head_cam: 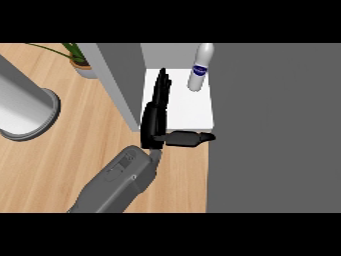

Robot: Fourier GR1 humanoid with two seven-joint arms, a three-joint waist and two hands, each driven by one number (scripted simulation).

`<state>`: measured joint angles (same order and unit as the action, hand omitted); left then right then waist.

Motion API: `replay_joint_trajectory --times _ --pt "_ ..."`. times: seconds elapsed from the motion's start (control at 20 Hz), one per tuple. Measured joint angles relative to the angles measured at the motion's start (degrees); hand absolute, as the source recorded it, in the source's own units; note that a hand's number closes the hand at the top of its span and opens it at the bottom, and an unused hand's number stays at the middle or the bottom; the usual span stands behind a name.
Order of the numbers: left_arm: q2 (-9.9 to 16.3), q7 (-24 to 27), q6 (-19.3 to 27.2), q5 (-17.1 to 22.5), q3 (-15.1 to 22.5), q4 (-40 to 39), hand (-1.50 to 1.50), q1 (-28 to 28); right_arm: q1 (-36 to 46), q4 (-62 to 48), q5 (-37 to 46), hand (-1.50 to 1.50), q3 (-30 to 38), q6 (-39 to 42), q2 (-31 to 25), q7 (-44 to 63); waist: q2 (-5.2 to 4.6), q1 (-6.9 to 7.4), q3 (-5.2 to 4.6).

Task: Pick up the bottled water, place it into the cabinet and close the cabinet

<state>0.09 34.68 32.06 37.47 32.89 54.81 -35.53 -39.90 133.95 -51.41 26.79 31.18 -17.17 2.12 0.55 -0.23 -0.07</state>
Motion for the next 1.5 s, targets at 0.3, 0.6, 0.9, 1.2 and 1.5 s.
replay_joint_trajectory --times 0.3,0.6,0.9,1.2,1.5 --pt "1.1 0.1 1.9 -2.0 5.3 12.9 1.50 11.8 0.0 0.2 -0.1 -1.50 0.3 0.2 0.5 0.1 -0.08 0.42 0.00" --pt "5.3 -2.7 1.7 -4.0 11.4 24.8 1.50 20.2 -0.5 0.3 -0.2 1.50 -0.5 3.1 -0.7 0.7 -0.08 0.32 0.01" --pt "14.3 -3.2 -0.8 -4.8 13.0 35.5 1.50 28.6 -0.4 0.3 -0.1 1.50 -3.1 5.9 -1.6 2.2 -0.17 0.43 0.00" --pt "23.2 -2.4 -4.1 -3.7 10.4 42.1 1.50 35.5 -1.8 0.4 0.1 1.50 -5.7 11.5 -3.9 3.7 -0.09 0.33 -0.04" --pt "31.9 -0.6 -7.8 -1.4 5.8 48.8 -1.50 42.0 -3.5 1.0 0.2 1.50 -9.1 16.4 -3.5 3.2 0.16 0.04 -0.12"
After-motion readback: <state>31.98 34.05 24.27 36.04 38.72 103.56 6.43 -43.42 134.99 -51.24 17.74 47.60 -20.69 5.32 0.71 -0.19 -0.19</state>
